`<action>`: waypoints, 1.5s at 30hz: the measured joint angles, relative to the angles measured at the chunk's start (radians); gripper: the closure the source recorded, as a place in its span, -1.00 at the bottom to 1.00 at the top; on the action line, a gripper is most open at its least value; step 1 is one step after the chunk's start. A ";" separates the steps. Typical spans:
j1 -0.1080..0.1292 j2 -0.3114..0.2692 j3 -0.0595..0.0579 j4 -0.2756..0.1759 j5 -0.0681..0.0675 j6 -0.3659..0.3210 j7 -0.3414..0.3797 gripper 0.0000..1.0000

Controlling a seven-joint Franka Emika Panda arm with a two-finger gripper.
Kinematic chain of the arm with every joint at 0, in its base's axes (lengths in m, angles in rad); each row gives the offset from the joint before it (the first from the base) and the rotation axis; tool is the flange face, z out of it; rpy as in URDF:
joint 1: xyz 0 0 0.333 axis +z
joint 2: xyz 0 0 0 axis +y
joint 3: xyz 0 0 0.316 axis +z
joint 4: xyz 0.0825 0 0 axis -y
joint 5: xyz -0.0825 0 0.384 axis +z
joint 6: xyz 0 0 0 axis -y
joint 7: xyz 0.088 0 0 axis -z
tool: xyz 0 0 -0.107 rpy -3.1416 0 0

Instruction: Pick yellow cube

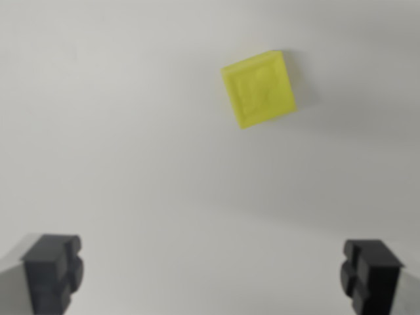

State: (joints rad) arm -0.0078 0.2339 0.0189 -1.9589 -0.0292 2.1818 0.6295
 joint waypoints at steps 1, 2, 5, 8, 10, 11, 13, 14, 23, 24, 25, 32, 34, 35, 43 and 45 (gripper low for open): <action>-0.001 0.005 0.000 -0.001 0.000 0.005 -0.006 -1.00; -0.002 0.009 0.000 -0.002 0.000 0.011 -0.011 -1.00; -0.004 0.022 0.000 -0.003 0.000 0.027 -0.028 -1.00; -0.006 0.036 0.000 -0.005 0.000 0.042 -0.045 -1.00; -0.008 0.046 0.000 -0.005 0.000 0.052 -0.056 -1.00; -0.009 0.050 0.000 -0.005 0.000 0.057 -0.062 -1.00; -0.010 0.060 0.000 -0.006 0.000 0.067 -0.073 -1.00; -0.011 0.065 0.000 -0.006 0.000 0.072 -0.079 -1.00; -0.017 0.107 0.000 -0.004 0.001 0.114 -0.127 -1.00; -0.018 0.112 0.000 -0.004 0.001 0.119 -0.132 -1.00; -0.019 0.117 0.000 -0.003 0.001 0.124 -0.138 -1.00; -0.024 0.154 0.000 0.002 0.001 0.156 -0.178 -1.00; -0.026 0.165 0.000 0.004 0.001 0.165 -0.189 -1.00; -0.026 0.170 0.000 0.005 0.001 0.170 -0.195 -1.00; -0.032 0.215 0.000 0.016 0.002 0.205 -0.240 -1.00; -0.034 0.226 0.000 0.019 0.002 0.213 -0.251 -1.00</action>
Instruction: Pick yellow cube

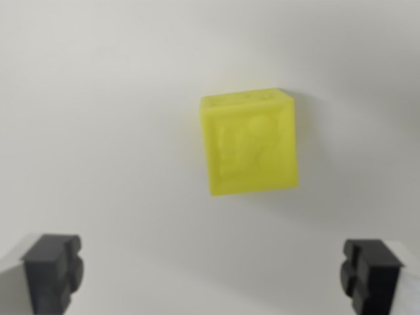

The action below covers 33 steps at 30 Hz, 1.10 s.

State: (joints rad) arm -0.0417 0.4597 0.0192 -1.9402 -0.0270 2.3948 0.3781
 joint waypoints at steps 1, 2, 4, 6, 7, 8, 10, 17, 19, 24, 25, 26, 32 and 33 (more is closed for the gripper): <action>-0.001 0.006 0.000 0.002 0.000 0.004 -0.006 -1.00; -0.001 0.011 0.000 0.003 0.000 0.008 -0.011 -1.00; -0.003 0.023 0.000 0.007 0.000 0.016 -0.023 -1.00; -0.004 0.035 0.000 0.011 0.001 0.024 -0.034 -1.00; -0.005 0.041 0.000 0.013 0.001 0.028 -0.040 -1.00; -0.006 0.046 0.000 0.015 0.001 0.032 -0.046 -1.00; -0.007 0.058 0.000 0.019 0.001 0.040 -0.057 -1.00; -0.012 0.100 0.000 0.035 0.002 0.066 -0.097 -1.00; -0.014 0.112 0.000 0.041 0.002 0.073 -0.108 -1.00; -0.017 0.143 0.000 0.055 0.003 0.090 -0.137 -1.00; -0.018 0.150 0.000 0.058 0.003 0.094 -0.143 -1.00; -0.019 0.156 0.000 0.061 0.003 0.097 -0.148 -1.00; -0.022 0.189 0.000 0.079 0.004 0.113 -0.180 -1.00; -0.022 0.192 0.000 0.080 0.004 0.115 -0.182 -1.00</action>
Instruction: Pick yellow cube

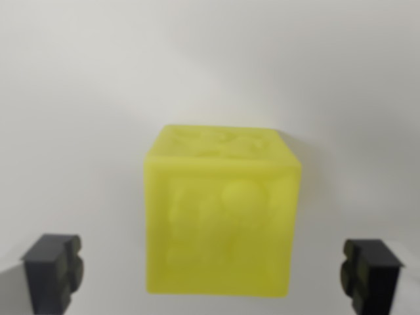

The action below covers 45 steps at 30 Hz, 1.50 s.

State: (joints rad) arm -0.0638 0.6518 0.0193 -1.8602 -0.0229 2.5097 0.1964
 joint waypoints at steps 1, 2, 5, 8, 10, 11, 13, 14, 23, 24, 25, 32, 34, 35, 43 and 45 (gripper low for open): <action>0.000 0.003 0.000 0.001 0.000 0.002 -0.001 -1.00; 0.000 0.007 0.000 0.002 0.000 0.005 -0.001 -1.00; 0.000 0.022 0.000 0.006 0.000 0.016 -0.002 -1.00; 0.000 0.038 0.000 0.011 0.000 0.027 -0.003 -1.00; 0.000 0.049 0.000 0.015 0.000 0.034 -0.003 -1.00; -0.001 0.054 0.000 0.016 0.000 0.038 -0.004 -1.00; -0.001 0.065 0.000 0.020 0.000 0.045 -0.004 -1.00; -0.001 0.071 0.000 0.022 0.000 0.049 -0.005 -1.00; -0.002 0.108 0.000 0.037 -0.001 0.071 -0.007 -1.00; -0.002 0.109 0.000 0.037 -0.001 0.072 -0.008 -1.00; -0.002 0.109 0.000 0.038 -0.001 0.072 -0.008 -1.00; -0.002 0.109 0.000 0.038 -0.001 0.072 -0.008 -1.00; -0.002 0.109 0.000 0.038 -0.001 0.072 -0.008 1.00; -0.002 0.109 0.000 0.038 -0.001 0.072 -0.008 1.00; -0.002 0.076 0.000 0.026 -0.001 0.051 -0.009 1.00; -0.002 0.065 0.000 0.022 -0.001 0.044 -0.010 1.00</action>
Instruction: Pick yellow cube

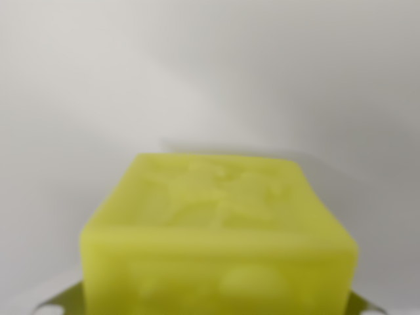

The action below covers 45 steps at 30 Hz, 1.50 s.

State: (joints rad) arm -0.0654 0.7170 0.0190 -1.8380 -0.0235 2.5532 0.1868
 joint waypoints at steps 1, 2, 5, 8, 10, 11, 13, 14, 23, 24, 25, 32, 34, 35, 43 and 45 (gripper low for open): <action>0.000 -0.006 0.000 -0.002 0.000 -0.004 0.000 1.00; 0.000 -0.011 0.000 -0.003 0.000 -0.007 0.000 1.00; 0.000 -0.027 0.000 -0.008 0.001 -0.019 -0.001 1.00; 0.000 -0.043 0.000 -0.013 0.002 -0.030 -0.001 1.00; 0.000 -0.054 0.000 -0.015 0.003 -0.038 -0.002 1.00; 0.000 -0.059 0.000 -0.017 0.003 -0.042 -0.002 1.00; 0.000 -0.069 0.000 -0.019 0.003 -0.050 -0.002 1.00; 0.000 -0.074 0.000 -0.020 0.004 -0.054 -0.002 1.00; 0.000 -0.119 0.000 -0.027 0.006 -0.091 -0.004 1.00; 0.000 -0.124 0.000 -0.028 0.006 -0.095 -0.004 1.00; 0.000 -0.129 0.000 -0.029 0.006 -0.100 -0.004 1.00; 0.001 -0.162 0.000 -0.031 0.007 -0.130 -0.005 1.00; 0.001 -0.171 0.000 -0.032 0.008 -0.139 -0.005 1.00; 0.001 -0.176 0.000 -0.032 0.008 -0.144 -0.005 1.00; 0.001 -0.211 0.000 -0.031 0.010 -0.181 -0.006 1.00; 0.001 -0.221 0.000 -0.030 0.010 -0.191 -0.006 1.00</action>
State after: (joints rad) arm -0.0646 0.4964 0.0190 -1.8680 -0.0136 2.3624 0.1805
